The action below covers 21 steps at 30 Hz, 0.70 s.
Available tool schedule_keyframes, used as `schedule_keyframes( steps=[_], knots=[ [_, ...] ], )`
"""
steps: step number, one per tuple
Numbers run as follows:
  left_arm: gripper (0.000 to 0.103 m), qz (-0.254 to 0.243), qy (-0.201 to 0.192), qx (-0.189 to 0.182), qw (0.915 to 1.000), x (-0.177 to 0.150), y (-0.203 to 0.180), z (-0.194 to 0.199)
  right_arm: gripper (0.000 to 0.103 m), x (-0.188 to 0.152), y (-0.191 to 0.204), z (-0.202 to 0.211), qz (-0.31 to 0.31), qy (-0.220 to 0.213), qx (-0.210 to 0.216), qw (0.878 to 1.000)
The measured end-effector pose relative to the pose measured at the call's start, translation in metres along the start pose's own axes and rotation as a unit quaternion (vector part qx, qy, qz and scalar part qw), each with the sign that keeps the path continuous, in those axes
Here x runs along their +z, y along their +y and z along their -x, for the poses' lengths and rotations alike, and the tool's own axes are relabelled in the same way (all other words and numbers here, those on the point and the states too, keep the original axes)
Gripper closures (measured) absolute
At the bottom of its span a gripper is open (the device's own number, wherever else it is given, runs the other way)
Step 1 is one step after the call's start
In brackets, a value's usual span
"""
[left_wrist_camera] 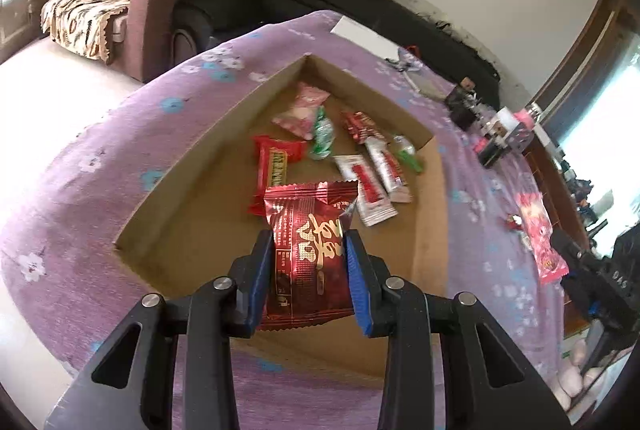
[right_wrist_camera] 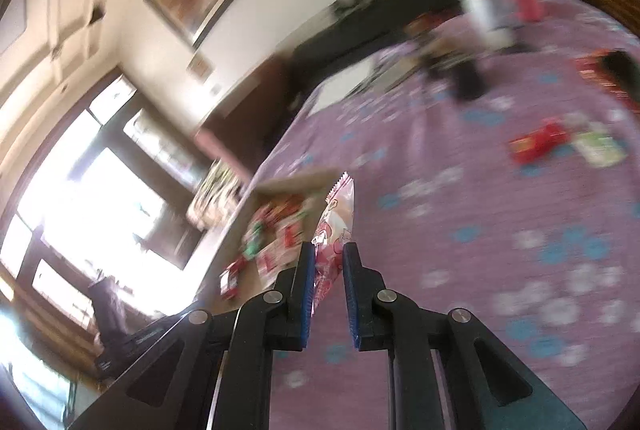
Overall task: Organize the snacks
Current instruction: 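Carry both packets into the cardboard box and open both grippers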
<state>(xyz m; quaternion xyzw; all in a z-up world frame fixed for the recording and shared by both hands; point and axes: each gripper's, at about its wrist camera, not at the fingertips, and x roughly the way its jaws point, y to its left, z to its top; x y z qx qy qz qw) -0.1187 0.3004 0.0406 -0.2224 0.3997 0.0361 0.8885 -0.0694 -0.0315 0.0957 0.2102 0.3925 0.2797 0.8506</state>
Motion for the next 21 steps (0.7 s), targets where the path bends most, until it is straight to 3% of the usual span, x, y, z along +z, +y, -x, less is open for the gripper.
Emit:
schedule_keyframes(
  steps=[9,15,21],
  knots=[
    [0.070,-0.017,0.021,0.030,0.9992,0.004,0.006,-0.016,0.089,-0.029,0.083,-0.097,0.090,0.105,0.013,0.990],
    [0.066,-0.025,0.020,0.047,0.9984,0.008,0.007,-0.021,0.089,-0.049,0.103,-0.143,0.121,0.147,-0.003,0.982],
    [0.061,-0.009,0.014,0.029,0.9995,0.011,0.012,-0.011,0.085,-0.060,0.110,-0.162,0.134,0.164,-0.008,0.977]
  ],
)
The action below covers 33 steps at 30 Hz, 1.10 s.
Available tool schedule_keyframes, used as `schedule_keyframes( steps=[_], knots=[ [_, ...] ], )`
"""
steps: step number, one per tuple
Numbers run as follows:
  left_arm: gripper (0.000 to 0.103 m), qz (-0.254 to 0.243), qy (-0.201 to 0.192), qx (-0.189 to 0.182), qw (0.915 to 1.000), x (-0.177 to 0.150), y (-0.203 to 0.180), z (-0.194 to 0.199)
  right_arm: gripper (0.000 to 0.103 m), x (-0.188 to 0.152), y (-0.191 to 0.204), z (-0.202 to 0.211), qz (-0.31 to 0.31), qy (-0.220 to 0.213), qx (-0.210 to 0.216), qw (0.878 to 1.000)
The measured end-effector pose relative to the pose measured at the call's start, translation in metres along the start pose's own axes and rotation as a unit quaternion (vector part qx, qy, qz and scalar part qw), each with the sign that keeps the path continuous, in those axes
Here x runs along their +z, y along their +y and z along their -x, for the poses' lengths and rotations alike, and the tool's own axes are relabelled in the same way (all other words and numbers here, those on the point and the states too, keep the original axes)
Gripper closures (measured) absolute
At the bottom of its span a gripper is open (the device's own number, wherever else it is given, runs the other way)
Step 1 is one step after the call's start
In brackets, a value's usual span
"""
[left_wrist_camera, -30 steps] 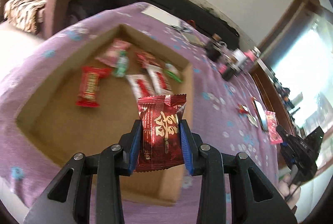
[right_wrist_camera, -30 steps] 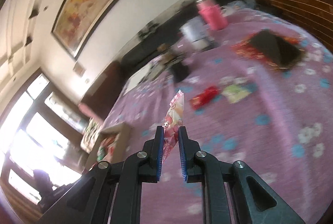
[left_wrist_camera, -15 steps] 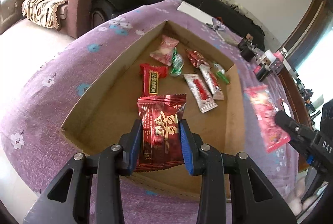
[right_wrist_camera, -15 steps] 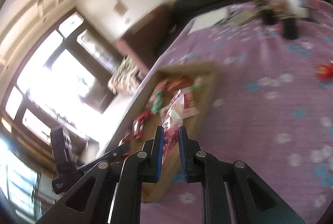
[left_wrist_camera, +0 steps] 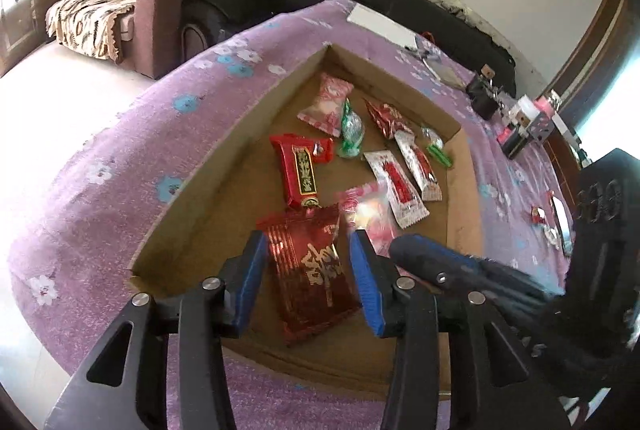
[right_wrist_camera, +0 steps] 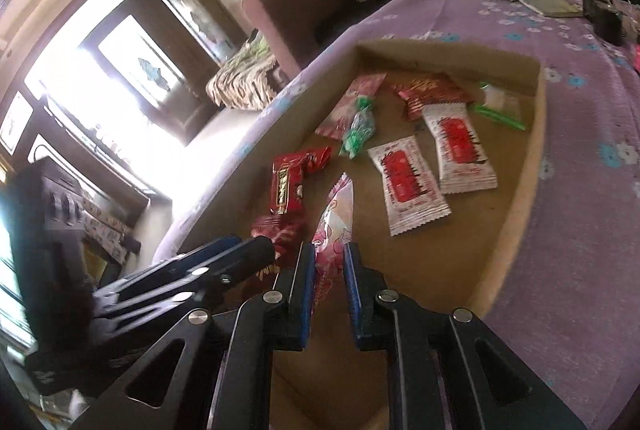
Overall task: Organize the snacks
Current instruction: 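Carry both packets into the cardboard box and open both grippers, then move both tools back over the last snacks on the tablecloth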
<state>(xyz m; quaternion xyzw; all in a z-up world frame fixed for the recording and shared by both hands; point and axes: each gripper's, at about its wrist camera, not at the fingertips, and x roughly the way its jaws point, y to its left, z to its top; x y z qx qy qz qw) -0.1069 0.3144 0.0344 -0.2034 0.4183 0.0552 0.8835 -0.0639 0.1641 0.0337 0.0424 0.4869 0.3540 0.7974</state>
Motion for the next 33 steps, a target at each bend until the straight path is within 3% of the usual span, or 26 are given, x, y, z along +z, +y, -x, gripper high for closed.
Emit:
schedule_keyframes(
  steps=[3,7,12,17,18,22,27,33],
  knots=[
    [0.056,0.020,-0.013,-0.001,0.9997,0.001,0.007,0.009,0.083,-0.001,0.003,0.001,0.006,-0.006,-0.003,1.000],
    [0.056,0.030,-0.031,0.006,0.9991,0.002,0.009,0.020,0.061,-0.002,0.010,0.013,0.029,-0.033,-0.019,0.999],
    [0.056,0.030,-0.054,0.020,0.9979,0.001,0.004,0.033,0.055,-0.007,0.017,0.039,0.049,-0.073,-0.036,0.996],
    [0.056,0.006,-0.091,0.057,0.9942,-0.005,-0.011,0.050,0.048,-0.013,0.012,0.069,0.051,-0.115,-0.050,0.991],
    [0.056,-0.001,-0.100,0.067,0.9927,-0.006,-0.015,0.053,0.046,-0.015,0.010,0.075,0.052,-0.123,-0.056,0.989],
    [0.027,-0.025,-0.153,0.122,0.9804,-0.014,-0.034,0.070,0.040,-0.024,0.001,0.098,0.050,-0.149,-0.075,0.985],
    [0.022,-0.056,-0.201,0.164,0.9641,-0.024,-0.057,0.087,0.033,-0.039,-0.010,0.121,0.052,-0.176,-0.116,0.976],
    [0.022,-0.105,-0.204,0.169,0.9586,-0.038,-0.086,0.089,0.026,-0.053,-0.032,0.139,0.034,-0.207,-0.189,0.959]
  ],
)
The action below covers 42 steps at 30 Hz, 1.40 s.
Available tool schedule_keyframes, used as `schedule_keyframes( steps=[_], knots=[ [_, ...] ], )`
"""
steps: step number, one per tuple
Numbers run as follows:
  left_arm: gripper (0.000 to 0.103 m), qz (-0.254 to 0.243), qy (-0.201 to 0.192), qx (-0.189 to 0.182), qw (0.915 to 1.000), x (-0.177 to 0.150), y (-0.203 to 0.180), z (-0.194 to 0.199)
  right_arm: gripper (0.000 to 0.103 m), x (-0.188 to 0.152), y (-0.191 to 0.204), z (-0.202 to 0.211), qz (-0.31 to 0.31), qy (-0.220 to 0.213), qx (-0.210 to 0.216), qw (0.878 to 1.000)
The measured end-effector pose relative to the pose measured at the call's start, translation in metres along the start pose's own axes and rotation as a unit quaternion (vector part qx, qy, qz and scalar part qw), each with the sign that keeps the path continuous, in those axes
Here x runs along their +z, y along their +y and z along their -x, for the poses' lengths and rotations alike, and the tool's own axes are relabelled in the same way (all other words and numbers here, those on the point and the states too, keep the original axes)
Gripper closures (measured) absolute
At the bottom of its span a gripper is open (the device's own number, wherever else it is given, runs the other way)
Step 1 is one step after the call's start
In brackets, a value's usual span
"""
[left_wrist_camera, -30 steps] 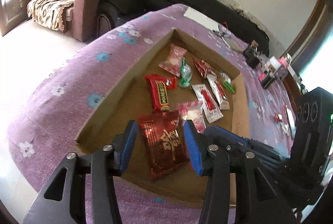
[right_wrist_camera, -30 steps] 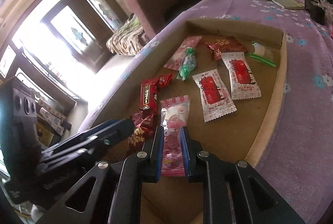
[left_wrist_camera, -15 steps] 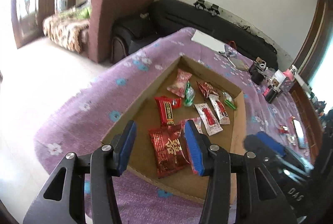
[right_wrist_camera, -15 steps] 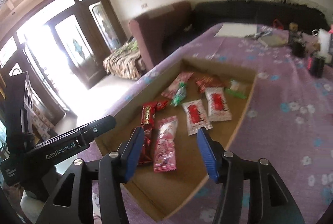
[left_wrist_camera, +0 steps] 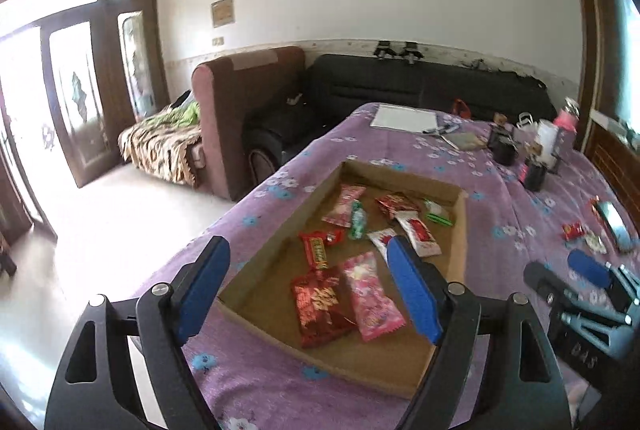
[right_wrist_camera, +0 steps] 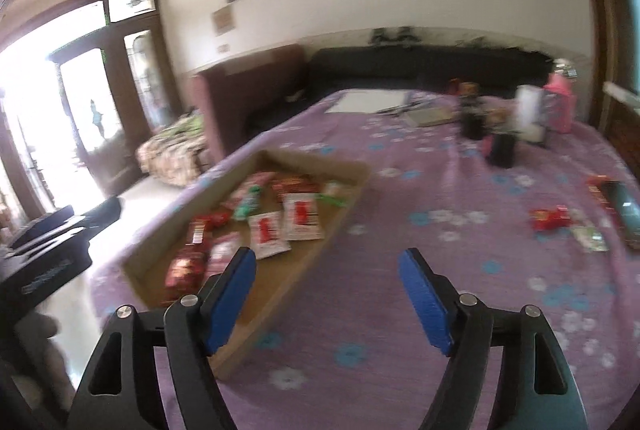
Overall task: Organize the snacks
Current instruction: 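Move both tools back over the last snacks on the tablecloth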
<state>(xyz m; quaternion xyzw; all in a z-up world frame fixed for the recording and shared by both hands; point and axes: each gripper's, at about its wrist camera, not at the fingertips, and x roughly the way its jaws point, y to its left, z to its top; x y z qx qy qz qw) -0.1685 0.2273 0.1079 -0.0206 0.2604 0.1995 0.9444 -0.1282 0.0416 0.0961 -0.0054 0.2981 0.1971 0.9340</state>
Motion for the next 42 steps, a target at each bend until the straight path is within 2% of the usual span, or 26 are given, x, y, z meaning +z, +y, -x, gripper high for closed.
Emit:
schedule_keyframes(
  steps=[5,9,13,31,42],
  knots=[
    [0.022,-0.052,0.027,-0.020,0.9981,-0.008,-0.033,-0.003,0.024,-0.007,-0.032,0.009,-0.041,0.000,-0.004,0.999],
    [0.022,-0.075,0.037,-0.046,0.9955,-0.012,-0.053,0.001,0.024,-0.012,-0.050,0.012,-0.053,0.007,-0.013,0.998],
    [0.022,-0.091,0.041,-0.052,0.9936,-0.015,-0.065,0.003,0.023,-0.016,-0.060,0.013,-0.058,0.013,-0.022,0.998],
    [0.022,-0.102,0.095,-0.092,0.9860,-0.028,-0.084,-0.012,0.022,-0.023,-0.086,0.008,-0.070,0.045,-0.047,0.995],
    [0.022,-0.115,0.108,-0.128,0.9791,-0.028,-0.099,-0.011,0.022,-0.023,-0.131,0.018,-0.086,0.055,-0.099,0.990]
  ],
)
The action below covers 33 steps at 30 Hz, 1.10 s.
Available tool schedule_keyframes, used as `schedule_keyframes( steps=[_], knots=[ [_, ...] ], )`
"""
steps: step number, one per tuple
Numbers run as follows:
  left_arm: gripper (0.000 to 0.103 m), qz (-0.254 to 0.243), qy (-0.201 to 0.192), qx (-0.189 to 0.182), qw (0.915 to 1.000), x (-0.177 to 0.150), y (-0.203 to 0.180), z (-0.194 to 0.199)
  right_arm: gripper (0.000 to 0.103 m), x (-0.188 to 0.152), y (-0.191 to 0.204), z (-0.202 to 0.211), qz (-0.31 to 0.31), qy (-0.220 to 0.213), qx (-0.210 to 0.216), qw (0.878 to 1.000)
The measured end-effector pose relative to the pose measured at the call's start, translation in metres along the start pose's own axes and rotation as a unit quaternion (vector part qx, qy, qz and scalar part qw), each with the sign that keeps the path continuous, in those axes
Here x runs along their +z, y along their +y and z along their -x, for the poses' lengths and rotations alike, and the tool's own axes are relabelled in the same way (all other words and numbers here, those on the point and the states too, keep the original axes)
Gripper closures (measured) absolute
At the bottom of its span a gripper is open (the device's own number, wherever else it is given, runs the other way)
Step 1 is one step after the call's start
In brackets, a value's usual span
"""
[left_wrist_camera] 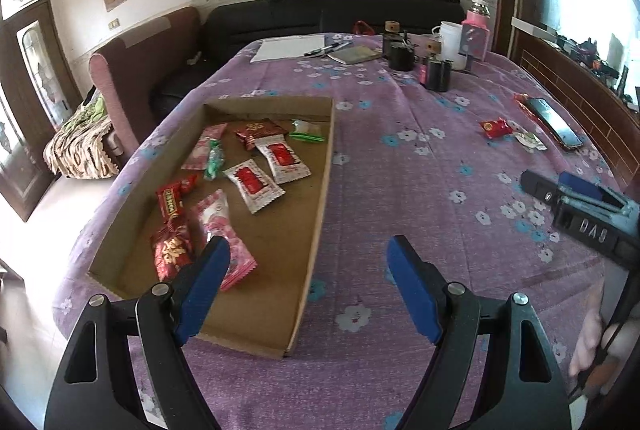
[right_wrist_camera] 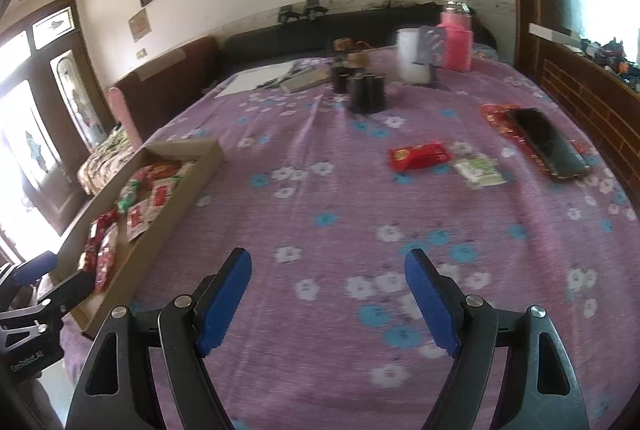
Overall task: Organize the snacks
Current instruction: 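Move both tools back over the last snacks on the tablecloth, then grasp the small red candy with the left gripper while the right grasps the green-white packet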
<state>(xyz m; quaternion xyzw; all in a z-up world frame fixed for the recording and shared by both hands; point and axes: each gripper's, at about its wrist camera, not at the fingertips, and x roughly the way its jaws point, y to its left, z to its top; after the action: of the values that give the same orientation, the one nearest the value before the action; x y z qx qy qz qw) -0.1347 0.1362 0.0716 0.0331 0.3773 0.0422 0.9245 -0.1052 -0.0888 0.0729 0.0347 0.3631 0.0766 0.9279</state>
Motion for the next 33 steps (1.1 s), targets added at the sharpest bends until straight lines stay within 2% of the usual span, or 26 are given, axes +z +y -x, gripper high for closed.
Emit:
schedule_keyframes(
  steps=[4,15,22,28,33],
  knots=[
    [0.022,-0.003,0.009,-0.006,0.9999,0.000,-0.003,-0.005,0.022,0.007,-0.025,0.004,-0.014,-0.003,-0.025,1.000],
    [0.022,-0.012,0.025,-0.018,0.9995,0.004,-0.013,-0.017,0.022,0.020,-0.080,0.005,-0.049,-0.003,-0.061,0.997],
    [0.022,-0.001,0.038,-0.046,0.9983,0.007,-0.012,-0.026,0.022,0.043,-0.128,-0.016,-0.090,0.000,-0.078,0.993],
    [0.022,-0.007,0.034,-0.087,0.9956,0.011,-0.016,-0.023,0.022,0.060,-0.165,-0.061,-0.162,0.026,-0.041,0.986],
    [0.022,-0.027,0.041,-0.126,0.9908,0.027,-0.026,-0.023,0.022,0.070,-0.180,-0.092,-0.175,0.034,-0.008,0.984]
  ],
)
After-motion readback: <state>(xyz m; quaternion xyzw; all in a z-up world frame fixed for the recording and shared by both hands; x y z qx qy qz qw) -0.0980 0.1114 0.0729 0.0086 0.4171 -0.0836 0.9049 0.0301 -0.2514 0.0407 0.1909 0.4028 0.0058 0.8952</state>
